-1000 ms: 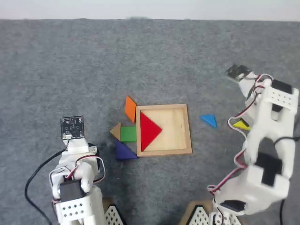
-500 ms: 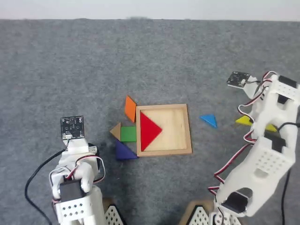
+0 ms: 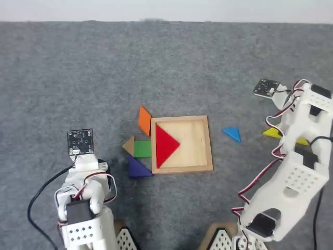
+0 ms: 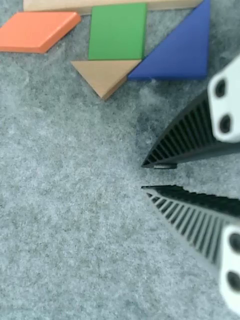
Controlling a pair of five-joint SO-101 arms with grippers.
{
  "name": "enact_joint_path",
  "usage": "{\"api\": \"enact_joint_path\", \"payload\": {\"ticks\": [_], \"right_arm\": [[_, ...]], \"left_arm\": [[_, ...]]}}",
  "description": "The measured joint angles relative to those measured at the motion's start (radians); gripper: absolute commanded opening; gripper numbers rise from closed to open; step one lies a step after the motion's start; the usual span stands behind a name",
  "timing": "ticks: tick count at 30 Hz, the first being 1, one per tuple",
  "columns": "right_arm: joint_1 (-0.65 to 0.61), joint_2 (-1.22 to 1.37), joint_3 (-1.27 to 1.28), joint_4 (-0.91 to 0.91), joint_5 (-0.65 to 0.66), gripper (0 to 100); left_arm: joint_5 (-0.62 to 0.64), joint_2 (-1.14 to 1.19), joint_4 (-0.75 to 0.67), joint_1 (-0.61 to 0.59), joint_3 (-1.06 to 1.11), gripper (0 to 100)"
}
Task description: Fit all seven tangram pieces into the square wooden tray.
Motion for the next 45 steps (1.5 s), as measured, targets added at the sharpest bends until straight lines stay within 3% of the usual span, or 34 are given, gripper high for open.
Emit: {"api": "enact_joint_path", "payload": {"ticks": [10,18,22,26,35,41,45], "right_arm": [[0.068,0.021,0.015,0.017,0.011,30.1],[0.084,0.031,0.04,0.011,0.055,9.9],[0.087,0.029,0.037,0.009,0.029,5.4],[0.089,0.011,0.037,0.018,-0.078,5.1],[0.094,-0.101,0.083,0.299,-0.47,5.5],[0.087,-0.235,0.083,0.405,-0.565,6.5],[0.08,-0.279,0.083,0.41,-0.572,18.4]], "left_arm": [[0.0,0.0,0.0,0.0,0.0,5],[0.0,0.0,0.0,0.0,0.0,5],[0.0,0.0,0.0,0.0,0.0,5],[0.0,0.0,0.0,0.0,0.0,5],[0.0,0.0,0.0,0.0,0.0,5],[0.0,0.0,0.0,0.0,0.0,5],[0.0,0.0,0.0,0.0,0.0,5]]}}
